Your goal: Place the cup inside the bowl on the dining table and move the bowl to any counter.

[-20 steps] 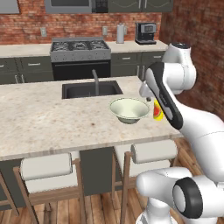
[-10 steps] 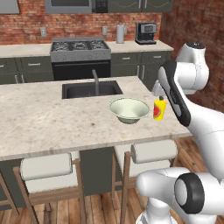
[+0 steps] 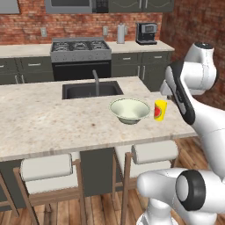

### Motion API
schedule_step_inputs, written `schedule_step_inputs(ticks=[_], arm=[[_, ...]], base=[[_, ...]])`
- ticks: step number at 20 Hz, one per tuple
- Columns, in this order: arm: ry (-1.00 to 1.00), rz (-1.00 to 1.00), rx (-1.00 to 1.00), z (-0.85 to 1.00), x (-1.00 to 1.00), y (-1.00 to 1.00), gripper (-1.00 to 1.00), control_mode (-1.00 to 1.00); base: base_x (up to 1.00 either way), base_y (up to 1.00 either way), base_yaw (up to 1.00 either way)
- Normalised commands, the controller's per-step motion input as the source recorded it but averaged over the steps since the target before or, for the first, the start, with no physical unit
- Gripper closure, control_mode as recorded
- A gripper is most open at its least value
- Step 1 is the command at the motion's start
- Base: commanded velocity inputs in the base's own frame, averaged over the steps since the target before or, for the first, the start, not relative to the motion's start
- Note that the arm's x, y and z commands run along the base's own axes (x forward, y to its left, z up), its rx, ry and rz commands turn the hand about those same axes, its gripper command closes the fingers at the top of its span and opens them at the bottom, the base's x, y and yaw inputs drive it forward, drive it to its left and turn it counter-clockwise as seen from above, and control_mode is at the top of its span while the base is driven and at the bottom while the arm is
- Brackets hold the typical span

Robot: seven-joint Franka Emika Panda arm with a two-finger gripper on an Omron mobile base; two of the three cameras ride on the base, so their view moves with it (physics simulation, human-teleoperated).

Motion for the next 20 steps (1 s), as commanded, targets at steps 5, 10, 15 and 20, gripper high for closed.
schedule_step_inputs(ticks=[5,10,15,20], arm=[[0.00,-0.04,0.02,0.00,0.11,-0.18,-1.00,-1.00],[-0.03,-0.01,0.03,0.00,0.12,-0.13,-1.00,-1.00],[0.00,0.00,0.05,0.00,0.06,-0.07,-1.00,-1.00],[0.00,0.00,0.05,0.00,0.07,-0.06,-1.00,-1.00]], base=[[0.00,0.00,0.00],[0.00,0.00,0.00],[0.00,0.00,0.00],[0.00,0.00,0.00]])
